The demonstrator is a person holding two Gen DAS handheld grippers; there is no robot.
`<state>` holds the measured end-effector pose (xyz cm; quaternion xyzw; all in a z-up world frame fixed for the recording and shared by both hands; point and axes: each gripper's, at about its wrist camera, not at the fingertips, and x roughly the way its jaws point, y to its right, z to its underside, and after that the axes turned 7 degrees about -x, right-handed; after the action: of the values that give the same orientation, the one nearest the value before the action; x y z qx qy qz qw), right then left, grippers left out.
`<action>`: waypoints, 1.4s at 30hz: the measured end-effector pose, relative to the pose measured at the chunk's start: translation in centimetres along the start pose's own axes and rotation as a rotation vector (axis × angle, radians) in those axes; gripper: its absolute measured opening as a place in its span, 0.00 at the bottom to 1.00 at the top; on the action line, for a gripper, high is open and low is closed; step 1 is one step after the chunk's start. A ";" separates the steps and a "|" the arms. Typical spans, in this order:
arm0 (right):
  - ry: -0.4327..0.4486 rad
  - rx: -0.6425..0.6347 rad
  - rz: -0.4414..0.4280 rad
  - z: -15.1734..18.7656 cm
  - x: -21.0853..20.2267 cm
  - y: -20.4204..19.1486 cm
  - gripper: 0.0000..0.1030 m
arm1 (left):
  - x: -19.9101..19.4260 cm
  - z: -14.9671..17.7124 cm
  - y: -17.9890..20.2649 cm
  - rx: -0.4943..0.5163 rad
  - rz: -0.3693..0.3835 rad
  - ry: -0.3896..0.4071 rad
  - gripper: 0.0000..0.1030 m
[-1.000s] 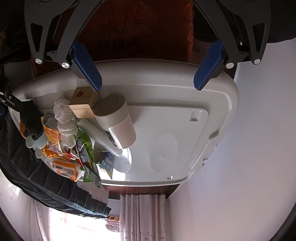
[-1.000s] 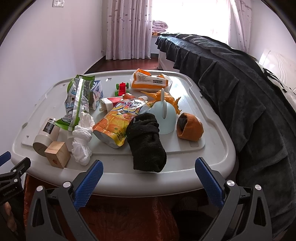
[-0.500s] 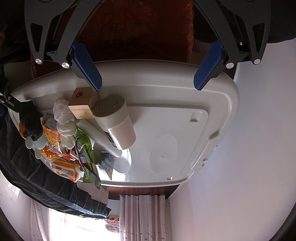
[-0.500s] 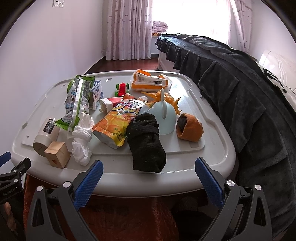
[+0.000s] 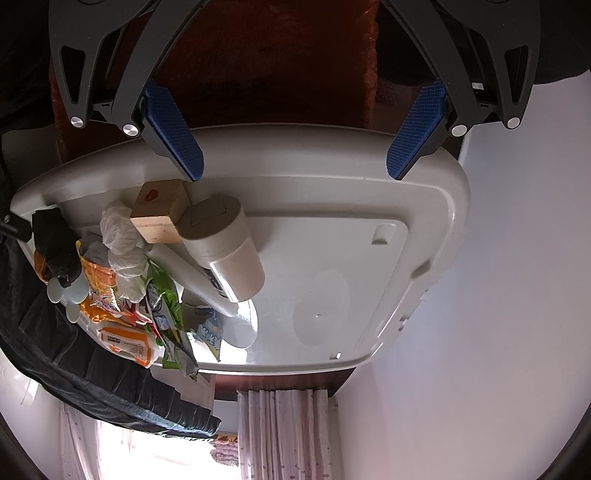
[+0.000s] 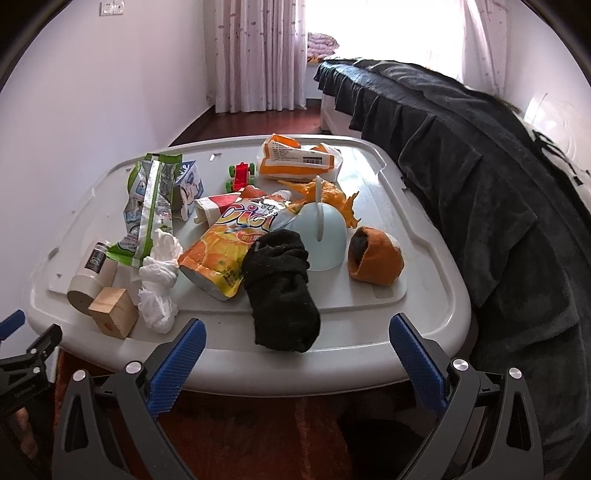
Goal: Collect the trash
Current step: 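Grasp the black sock with the right tool while the left tool grasps the white cylinder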
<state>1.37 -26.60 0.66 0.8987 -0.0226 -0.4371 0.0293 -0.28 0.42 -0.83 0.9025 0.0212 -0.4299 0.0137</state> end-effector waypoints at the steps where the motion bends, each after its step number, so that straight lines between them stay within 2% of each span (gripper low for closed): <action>1: -0.017 0.005 -0.020 -0.1 0.2 0.5 0.95 | 0.0 0.0 -0.1 -0.001 -0.002 -0.002 0.94; 7: -0.117 0.014 -0.107 -0.8 2.6 2.1 0.93 | -0.7 -0.1 -0.7 -0.017 0.007 0.000 0.94; 10: -0.150 0.007 -0.154 -1.8 4.1 1.6 0.83 | -0.7 -0.2 -0.8 -0.014 0.004 -0.004 0.94; 12: -0.162 -0.011 -0.162 -2.5 5.0 1.0 0.72 | -0.5 -0.3 -0.9 -0.015 0.006 -0.015 0.94; 14: -0.178 -0.036 -0.154 -3.1 6.2 0.2 0.70 | -0.2 -0.2 -0.9 -0.014 0.005 -0.028 0.94; 16: -0.209 -0.048 -0.158 -3.3 7.6 -0.7 0.60 | 0.0 -0.2 -0.8 -0.008 -0.004 -0.032 0.94; 17: -0.217 -0.048 -0.167 -3.2 7.9 -0.7 0.37 | 0.0 -0.1 -0.8 -0.005 -0.009 -0.033 0.94; 20: -0.213 -0.041 -0.157 -2.9 7.7 -1.0 0.35 | 0.1 0.1 -0.8 -0.003 -0.011 -0.034 0.94; 24: -0.166 -0.011 -0.165 -2.2 5.9 -0.2 0.35 | 0.2 0.3 -0.8 -0.012 0.027 -0.042 0.94; 27: -0.141 0.038 -0.188 -1.6 4.8 1.0 0.35 | 0.9 -0.2 -0.4 -0.025 0.077 -0.079 0.94; 31: -0.130 0.059 -0.217 -1.5 4.6 1.4 0.36 | 2.3 -2.5 0.4 -0.080 0.124 -0.134 0.94; 38: -0.102 0.056 -0.253 -1.9 3.6 1.3 0.37 | 3.8 -6.9 2.7 -0.109 0.114 -0.132 0.94; 42: -0.112 0.072 -0.278 -2.0 3.7 1.3 0.37 | 6.6 -7.6 3.3 -0.123 0.075 -0.199 0.94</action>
<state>5.20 -28.07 -0.97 0.8679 0.0846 -0.4851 -0.0650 9.95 -2.38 -1.15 0.8530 0.0124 -0.5145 0.0873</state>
